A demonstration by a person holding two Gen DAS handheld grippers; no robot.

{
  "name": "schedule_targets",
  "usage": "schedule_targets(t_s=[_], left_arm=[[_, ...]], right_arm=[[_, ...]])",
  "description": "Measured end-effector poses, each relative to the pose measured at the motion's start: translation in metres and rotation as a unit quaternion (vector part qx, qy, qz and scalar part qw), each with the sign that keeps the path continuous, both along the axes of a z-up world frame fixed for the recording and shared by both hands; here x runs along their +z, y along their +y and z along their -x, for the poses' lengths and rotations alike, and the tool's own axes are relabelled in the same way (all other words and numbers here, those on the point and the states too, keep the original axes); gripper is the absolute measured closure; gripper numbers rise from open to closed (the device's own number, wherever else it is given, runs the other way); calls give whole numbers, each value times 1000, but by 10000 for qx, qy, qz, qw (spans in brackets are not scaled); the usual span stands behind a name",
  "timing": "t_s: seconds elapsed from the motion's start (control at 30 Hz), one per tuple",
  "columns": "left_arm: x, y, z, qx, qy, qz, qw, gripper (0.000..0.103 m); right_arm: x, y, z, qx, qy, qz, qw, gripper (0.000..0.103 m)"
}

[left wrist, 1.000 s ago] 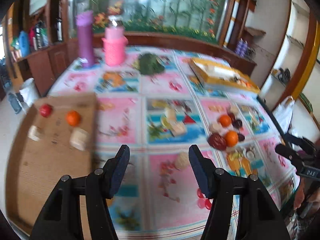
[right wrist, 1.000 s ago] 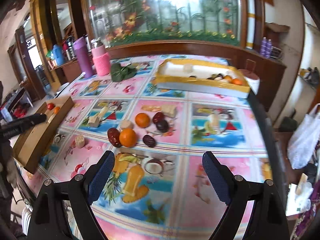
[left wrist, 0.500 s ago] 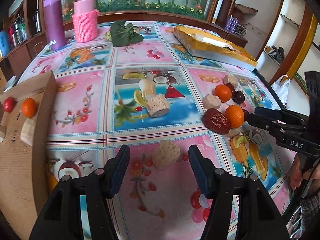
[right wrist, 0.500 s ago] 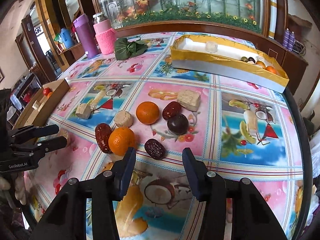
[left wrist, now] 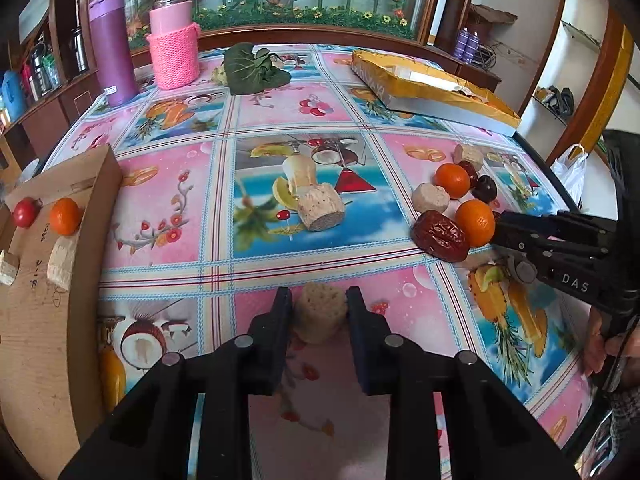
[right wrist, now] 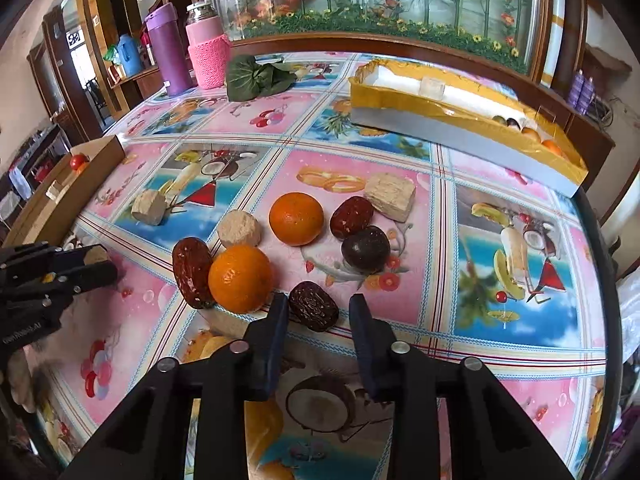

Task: Organize fruits
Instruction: 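Grasp another round beige cake with the left tool while the right grasps a red date, then place the cake and the red date into the cardboard box, opening both tools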

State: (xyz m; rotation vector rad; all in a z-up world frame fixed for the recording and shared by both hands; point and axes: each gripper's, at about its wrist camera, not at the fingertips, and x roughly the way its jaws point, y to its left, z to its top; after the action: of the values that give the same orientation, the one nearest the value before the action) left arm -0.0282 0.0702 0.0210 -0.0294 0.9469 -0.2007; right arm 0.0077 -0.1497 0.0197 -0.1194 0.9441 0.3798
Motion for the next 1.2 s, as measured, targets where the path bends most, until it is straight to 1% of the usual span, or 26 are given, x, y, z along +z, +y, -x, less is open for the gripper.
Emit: schedule_targets(t_s=[0.1, 0.2, 0.33, 0.47, 0.57, 0.63, 0.7, 0.77, 0.83, 0.93, 1.0, 1.1, 1.2], left_arm=[[9, 8, 7, 89, -65, 110, 9999, 77], [19, 20, 16, 199, -129, 308, 9992, 77], [31, 41, 26, 397, -227, 485, 9978, 77], [42, 75, 40, 735, -377, 529, 9952, 77], [48, 109, 51, 1090, -489, 472, 9917, 77], [51, 137, 56, 1392, -490, 360, 9884, 77], [52, 163, 58, 1638, -456, 189, 9853, 76], [54, 189, 57, 1859, -424, -101, 9816, 76], [54, 212, 54, 2019, -352, -294, 9783, 76], [49, 238, 47, 2161, -215, -404, 9753, 76], [44, 251, 40, 2221, -89, -434, 9740, 76], [37, 264, 27, 2227, 127, -392, 9740, 76], [29, 266, 14, 2189, 351, -434, 9742, 76]], right_arm=[[4, 0, 5, -9, -25, -107, 9999, 76], [14, 0, 14, -57, -150, -155, 9998, 76], [37, 5, 29, -64, -328, -348, 9988, 75], [61, 28, 45, 174, -455, -621, 9969, 75], [75, 62, 57, 522, -479, -815, 9941, 75], [81, 88, 63, 775, -451, -926, 9917, 75], [84, 118, 69, 1063, -390, -1037, 9882, 75], [86, 152, 73, 1364, -319, -1098, 9840, 75], [85, 182, 76, 1604, -256, -1124, 9803, 75], [78, 229, 75, 1925, -107, -1093, 9751, 75], [68, 258, 72, 2063, -15, -972, 9736, 75], [52, 291, 64, 2157, 190, -774, 9732, 74], [39, 313, 52, 2150, 314, -593, 9743, 74]])
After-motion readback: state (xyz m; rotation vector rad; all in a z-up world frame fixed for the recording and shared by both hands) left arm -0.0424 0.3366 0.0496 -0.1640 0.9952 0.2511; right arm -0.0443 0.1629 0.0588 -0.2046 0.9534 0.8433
